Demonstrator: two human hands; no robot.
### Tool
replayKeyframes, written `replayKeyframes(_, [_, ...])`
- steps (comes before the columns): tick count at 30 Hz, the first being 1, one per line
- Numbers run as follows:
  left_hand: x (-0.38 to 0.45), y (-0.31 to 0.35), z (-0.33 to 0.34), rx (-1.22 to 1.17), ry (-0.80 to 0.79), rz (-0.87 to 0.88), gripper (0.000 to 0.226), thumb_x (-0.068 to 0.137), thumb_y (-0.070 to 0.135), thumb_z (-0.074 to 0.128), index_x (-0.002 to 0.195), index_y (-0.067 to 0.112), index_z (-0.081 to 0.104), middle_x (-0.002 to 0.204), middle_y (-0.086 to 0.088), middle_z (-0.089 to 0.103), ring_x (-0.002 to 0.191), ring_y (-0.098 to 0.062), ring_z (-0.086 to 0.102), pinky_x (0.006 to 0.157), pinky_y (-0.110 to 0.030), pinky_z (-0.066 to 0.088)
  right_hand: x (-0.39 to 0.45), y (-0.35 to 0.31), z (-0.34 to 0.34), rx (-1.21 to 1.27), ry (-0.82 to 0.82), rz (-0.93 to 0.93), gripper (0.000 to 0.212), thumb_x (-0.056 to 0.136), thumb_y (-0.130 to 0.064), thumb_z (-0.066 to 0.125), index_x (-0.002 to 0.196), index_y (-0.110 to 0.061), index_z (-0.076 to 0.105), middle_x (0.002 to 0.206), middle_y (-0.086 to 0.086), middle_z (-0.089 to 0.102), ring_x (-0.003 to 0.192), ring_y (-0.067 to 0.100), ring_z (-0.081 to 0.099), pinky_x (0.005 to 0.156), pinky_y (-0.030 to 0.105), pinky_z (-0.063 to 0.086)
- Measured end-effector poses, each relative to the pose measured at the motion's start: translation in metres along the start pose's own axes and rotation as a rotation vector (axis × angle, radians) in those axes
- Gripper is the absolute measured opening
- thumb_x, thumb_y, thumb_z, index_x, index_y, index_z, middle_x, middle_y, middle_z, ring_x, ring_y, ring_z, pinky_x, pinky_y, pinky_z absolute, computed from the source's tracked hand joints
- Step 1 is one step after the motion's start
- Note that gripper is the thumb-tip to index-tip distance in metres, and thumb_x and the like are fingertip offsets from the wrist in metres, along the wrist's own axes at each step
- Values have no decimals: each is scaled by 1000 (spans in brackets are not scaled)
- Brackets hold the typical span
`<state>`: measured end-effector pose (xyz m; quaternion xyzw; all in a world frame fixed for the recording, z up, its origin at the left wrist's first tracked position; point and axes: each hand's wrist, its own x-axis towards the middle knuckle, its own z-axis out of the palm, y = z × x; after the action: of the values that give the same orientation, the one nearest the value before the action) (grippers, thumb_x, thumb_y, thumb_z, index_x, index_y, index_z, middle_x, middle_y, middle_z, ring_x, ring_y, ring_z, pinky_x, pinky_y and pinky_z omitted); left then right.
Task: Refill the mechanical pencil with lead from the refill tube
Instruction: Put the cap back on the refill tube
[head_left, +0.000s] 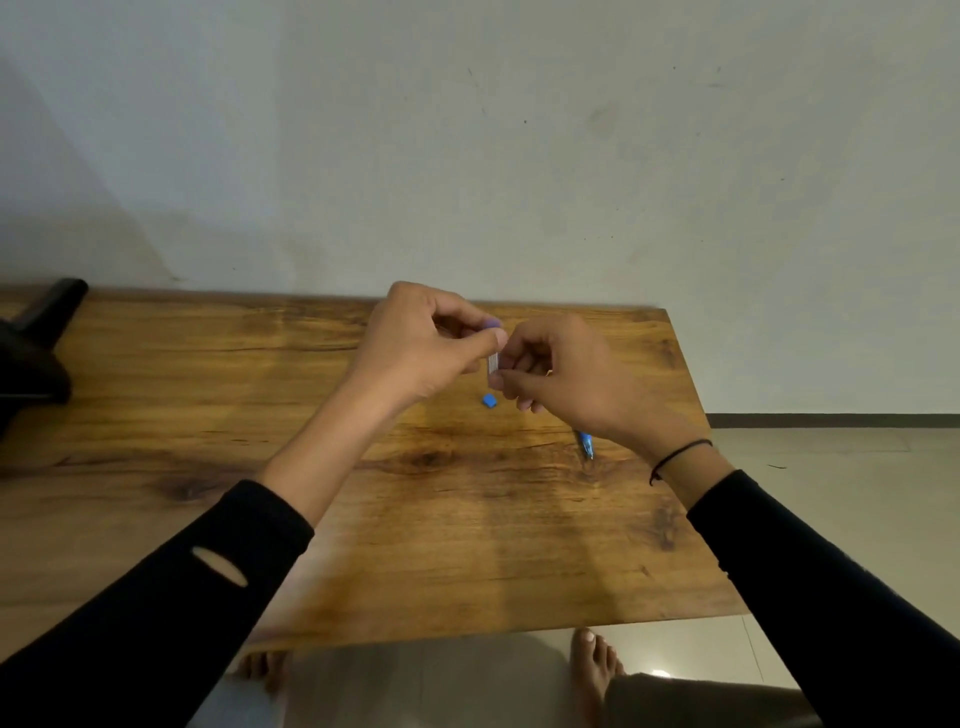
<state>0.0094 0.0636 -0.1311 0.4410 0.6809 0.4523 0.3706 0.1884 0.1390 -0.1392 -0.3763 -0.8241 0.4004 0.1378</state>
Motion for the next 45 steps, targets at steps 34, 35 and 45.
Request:
replayKeyframes(34, [-1,-7,-8,253,-2,67,7,95,22,83,100,26,85,92,2,84,96,-14,81,87,-48,68,10,-22,10,277,339,-87,10,88,-3,85,92,-5,75,85,0,79,77,17,78,73,53,67])
replayKeyframes(35, [-2,-7,-8,259,1,63,6,95,23,83,99,26,85,92,2,84,97,-15,81,87,-48,67,10,-22,9,264,329,-89,11,89,-3,85,92,-2,74,85,0,79,77,15,78,72,51,67])
replayKeyframes(45, [-8,0,-7,401,28,98,9,96,32,82,102,26,85,93,8,83,81,-10,76,90,-47,65,9,-16,7,187,283,-98,6,90,0,81,91,-5,78,85,-7,78,80,12,76,78,49,66])
